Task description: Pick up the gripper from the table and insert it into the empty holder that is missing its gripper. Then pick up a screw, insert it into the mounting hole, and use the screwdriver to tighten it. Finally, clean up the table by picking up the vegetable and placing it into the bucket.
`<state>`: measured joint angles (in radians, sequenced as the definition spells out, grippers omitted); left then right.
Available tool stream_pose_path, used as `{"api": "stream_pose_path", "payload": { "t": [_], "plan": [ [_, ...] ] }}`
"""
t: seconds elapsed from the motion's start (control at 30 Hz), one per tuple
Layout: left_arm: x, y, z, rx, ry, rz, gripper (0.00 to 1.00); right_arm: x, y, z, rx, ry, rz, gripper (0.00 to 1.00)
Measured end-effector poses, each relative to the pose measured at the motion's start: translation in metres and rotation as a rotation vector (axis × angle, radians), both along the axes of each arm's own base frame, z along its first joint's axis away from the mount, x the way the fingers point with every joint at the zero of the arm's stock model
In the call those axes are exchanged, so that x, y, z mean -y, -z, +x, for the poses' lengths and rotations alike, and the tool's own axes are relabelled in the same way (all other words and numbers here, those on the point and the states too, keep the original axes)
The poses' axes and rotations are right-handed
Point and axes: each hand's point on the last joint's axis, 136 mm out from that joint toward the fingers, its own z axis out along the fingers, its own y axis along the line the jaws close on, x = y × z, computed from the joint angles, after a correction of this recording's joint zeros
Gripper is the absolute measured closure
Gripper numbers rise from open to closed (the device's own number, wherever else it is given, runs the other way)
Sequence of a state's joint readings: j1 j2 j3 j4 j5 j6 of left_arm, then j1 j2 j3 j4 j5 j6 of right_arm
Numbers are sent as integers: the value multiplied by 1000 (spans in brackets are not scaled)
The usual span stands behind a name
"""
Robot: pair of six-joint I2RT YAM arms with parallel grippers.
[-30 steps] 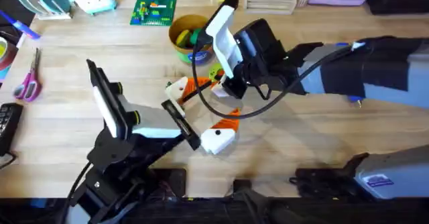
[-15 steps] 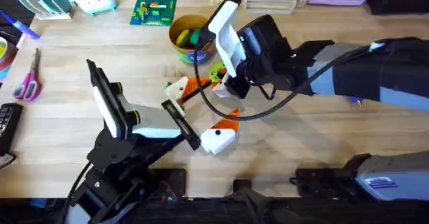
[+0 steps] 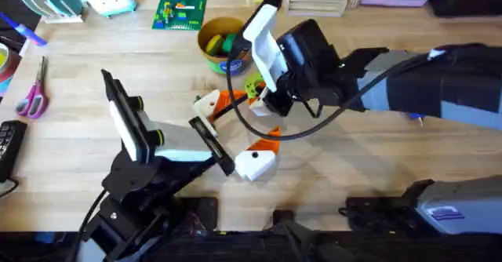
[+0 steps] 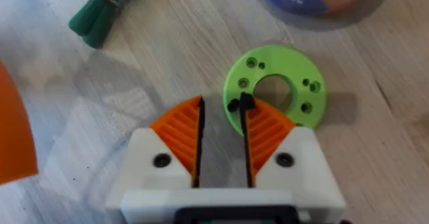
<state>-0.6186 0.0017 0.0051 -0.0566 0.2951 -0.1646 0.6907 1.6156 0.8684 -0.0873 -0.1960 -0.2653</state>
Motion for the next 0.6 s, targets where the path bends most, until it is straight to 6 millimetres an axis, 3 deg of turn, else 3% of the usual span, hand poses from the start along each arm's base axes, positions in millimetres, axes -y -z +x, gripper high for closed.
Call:
{"api": "stream_pose_path", "payload": {
  "t": [0.3, 0.6],
  "plan": [
    [0, 0, 0, 0, 0, 0, 9, 3, 2, 3, 10, 15, -18, 629],
    [0, 0, 0, 0, 0, 0, 9, 3, 5, 3, 3, 14, -22, 658]
  ]
}}
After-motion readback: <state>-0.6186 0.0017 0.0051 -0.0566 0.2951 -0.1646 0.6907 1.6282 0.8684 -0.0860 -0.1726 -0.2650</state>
